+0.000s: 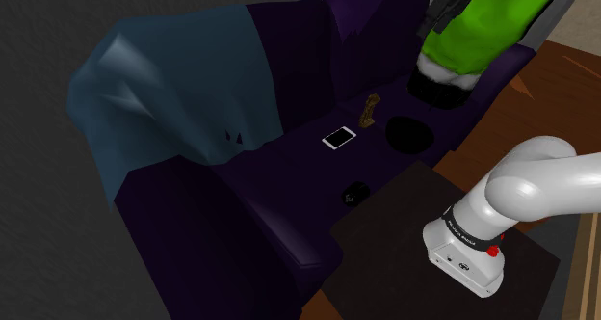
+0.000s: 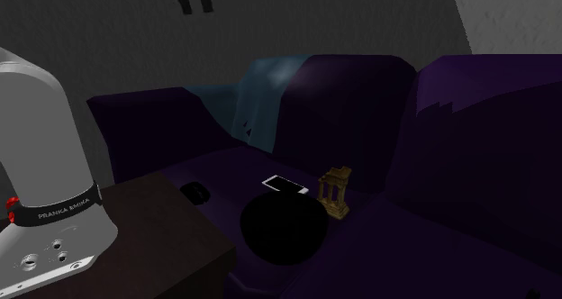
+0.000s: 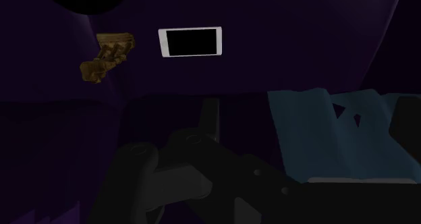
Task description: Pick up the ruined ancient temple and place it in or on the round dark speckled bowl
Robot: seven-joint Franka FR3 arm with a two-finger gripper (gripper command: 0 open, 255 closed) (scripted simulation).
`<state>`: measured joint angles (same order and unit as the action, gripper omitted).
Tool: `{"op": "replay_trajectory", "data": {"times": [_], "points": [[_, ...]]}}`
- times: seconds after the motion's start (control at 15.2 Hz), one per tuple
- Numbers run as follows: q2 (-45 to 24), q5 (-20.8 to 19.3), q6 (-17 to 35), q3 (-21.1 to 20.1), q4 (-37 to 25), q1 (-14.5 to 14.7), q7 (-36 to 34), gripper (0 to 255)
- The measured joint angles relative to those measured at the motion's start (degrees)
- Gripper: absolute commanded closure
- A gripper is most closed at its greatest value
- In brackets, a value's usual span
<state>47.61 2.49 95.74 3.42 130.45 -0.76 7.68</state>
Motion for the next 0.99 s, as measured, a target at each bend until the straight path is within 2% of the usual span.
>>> {"op": "replay_trajectory", "data": {"times": [0.26,0.99], "points": [[-1.1,-0.8,3.2,1.2,2.2,-0.5,1.2,0],[-13.7,-3.9,21.9,8.3,8.5,-2.5,8.1,0]]}}
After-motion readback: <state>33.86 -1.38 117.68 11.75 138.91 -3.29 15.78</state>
